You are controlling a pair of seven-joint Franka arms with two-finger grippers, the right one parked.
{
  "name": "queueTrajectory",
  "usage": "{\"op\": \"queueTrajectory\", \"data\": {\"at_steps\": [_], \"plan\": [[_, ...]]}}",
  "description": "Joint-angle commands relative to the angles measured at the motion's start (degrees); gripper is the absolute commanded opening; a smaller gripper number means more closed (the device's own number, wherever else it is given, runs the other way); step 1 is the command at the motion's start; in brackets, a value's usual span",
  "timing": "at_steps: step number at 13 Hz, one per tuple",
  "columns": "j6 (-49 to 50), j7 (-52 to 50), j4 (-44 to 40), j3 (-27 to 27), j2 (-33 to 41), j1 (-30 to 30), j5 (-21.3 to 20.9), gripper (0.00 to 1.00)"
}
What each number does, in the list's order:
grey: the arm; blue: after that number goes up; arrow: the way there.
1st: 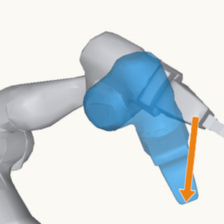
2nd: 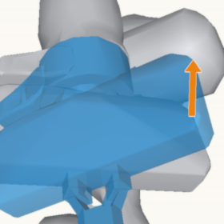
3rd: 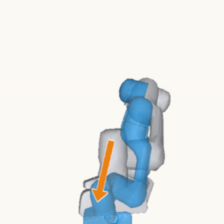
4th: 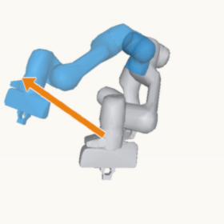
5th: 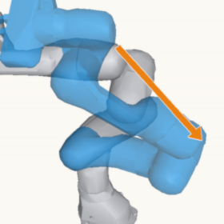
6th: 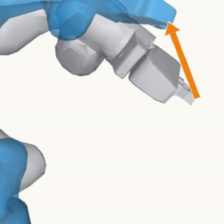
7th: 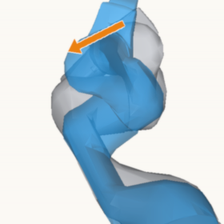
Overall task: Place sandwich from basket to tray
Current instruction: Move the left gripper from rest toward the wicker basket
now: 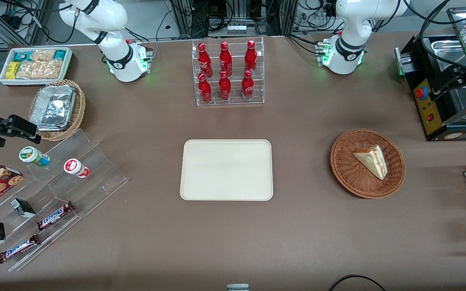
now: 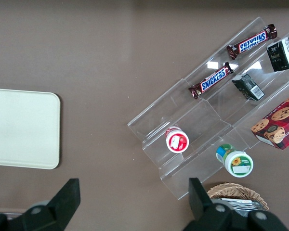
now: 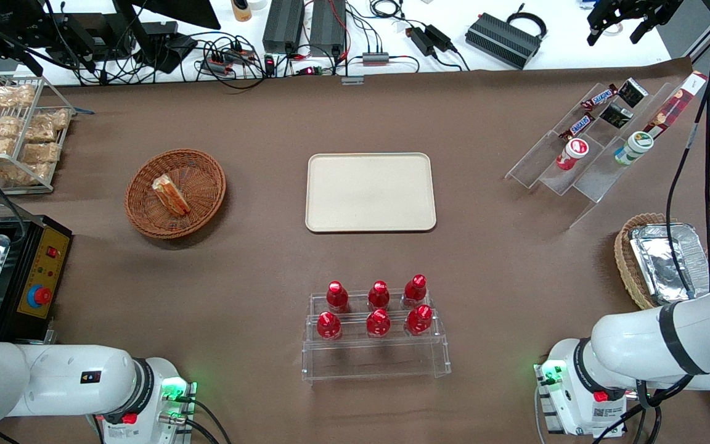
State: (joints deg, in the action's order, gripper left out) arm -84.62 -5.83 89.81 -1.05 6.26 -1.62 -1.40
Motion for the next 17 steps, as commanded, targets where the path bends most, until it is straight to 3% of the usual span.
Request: {"op": "queueTrajectory", "data": {"at_steps": [1,6,9,17], "plan": [[2.96,1.52,-1.13,0.52,-0.55,0.92,-0.54,1.0],[0.35,-4.35,2.28,-1.85,-4.59,1.0,-0.8,1.0],[-9.56,-16.2,10.71,-1.94,-5.29,1.0,-0.89,1.0],[-39.0,-34.74,33.74,-1.94,-7.58,3.11,-0.01,1.0]]}}
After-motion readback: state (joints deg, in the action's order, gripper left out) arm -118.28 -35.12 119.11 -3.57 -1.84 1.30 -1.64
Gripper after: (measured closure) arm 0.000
